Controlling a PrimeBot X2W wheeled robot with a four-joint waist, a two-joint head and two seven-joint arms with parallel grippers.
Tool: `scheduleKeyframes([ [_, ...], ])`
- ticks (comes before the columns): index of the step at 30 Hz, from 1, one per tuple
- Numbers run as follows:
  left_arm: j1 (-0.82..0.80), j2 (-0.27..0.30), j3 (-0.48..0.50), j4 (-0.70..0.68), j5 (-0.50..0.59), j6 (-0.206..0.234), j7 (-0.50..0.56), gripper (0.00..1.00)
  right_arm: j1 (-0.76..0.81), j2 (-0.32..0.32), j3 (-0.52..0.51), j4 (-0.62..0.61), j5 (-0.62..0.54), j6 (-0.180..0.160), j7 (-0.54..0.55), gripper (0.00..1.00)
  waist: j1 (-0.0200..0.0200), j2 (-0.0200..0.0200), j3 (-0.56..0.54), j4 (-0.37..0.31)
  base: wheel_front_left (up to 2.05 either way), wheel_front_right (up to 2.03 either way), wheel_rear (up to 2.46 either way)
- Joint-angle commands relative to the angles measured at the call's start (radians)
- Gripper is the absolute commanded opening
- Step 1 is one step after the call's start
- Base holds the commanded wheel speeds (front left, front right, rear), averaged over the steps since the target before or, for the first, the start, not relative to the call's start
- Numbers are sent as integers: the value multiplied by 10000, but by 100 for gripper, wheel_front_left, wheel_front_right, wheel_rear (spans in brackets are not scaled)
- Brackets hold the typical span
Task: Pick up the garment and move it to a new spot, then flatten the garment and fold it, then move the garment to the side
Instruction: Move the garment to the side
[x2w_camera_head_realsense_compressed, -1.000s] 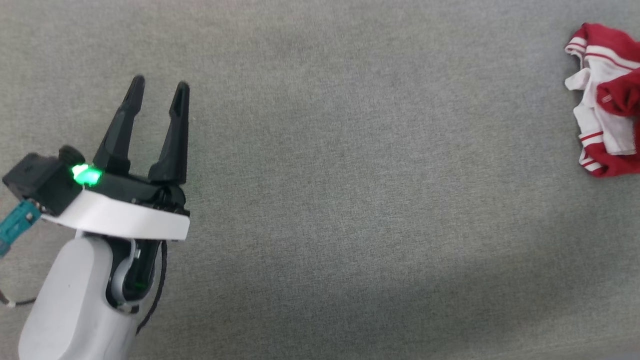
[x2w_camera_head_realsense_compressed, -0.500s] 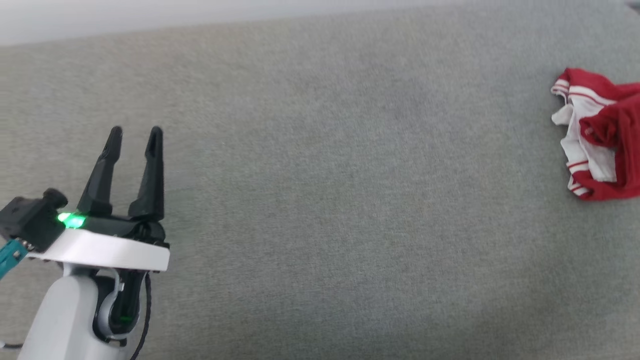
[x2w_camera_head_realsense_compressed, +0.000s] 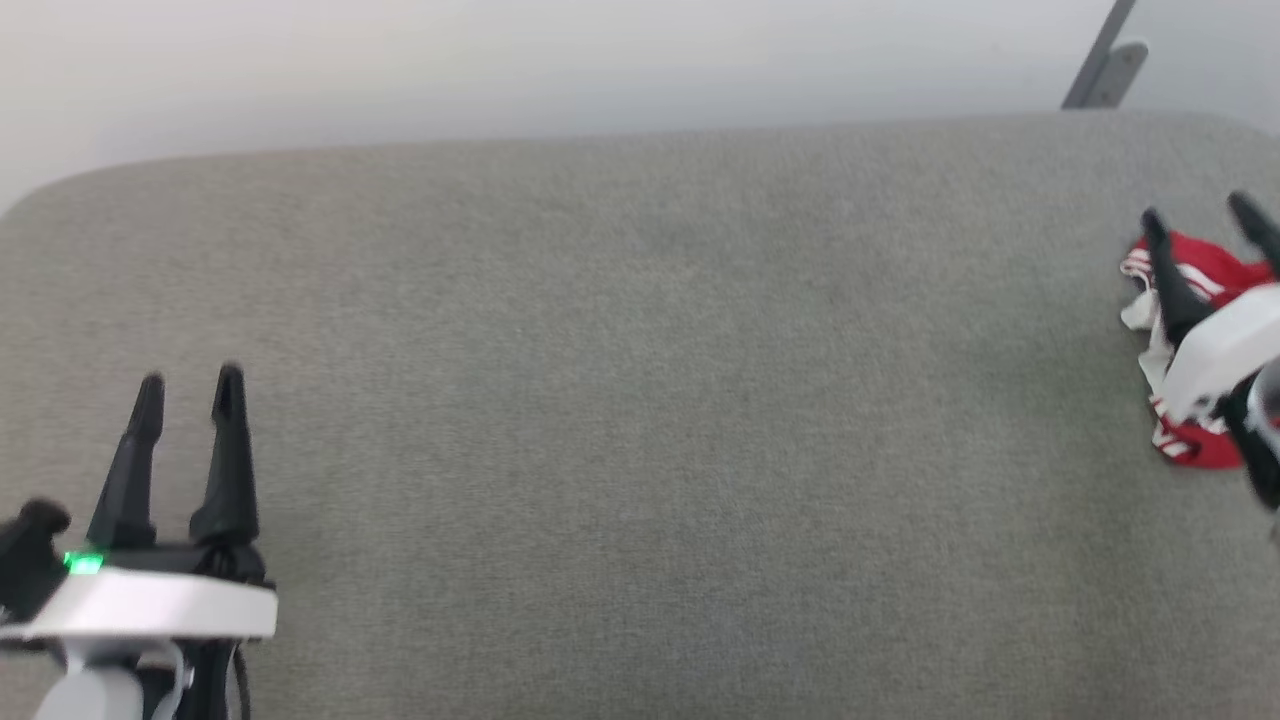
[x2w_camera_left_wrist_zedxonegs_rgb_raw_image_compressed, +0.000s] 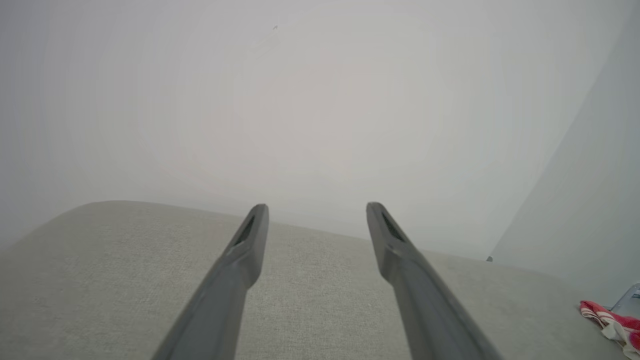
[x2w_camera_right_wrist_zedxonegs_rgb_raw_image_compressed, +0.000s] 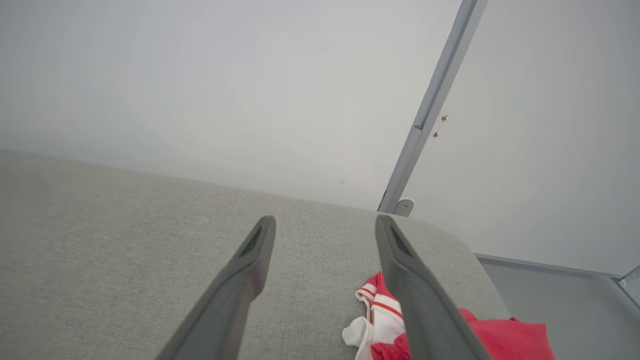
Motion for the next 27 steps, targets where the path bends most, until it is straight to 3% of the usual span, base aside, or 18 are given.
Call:
scheduleKeyframes([
  [1,255,-74,173,-17,99,-26,-50,100,313,82,110,-188,163,-3,-192,100,0,0,-224,160,0,0,0],
  [13,1951,-431,1239,-236,657,-26,-50,100,2666,451,-49,-1779,328,-3,-1058,100,0,0,-963,448,0,0,0],
  [27,2819,-479,926,-155,820,-26,-50,100,5111,1104,-1378,-4134,-279,-3,-1136,100,0,0,-1297,498,0,0,0],
])
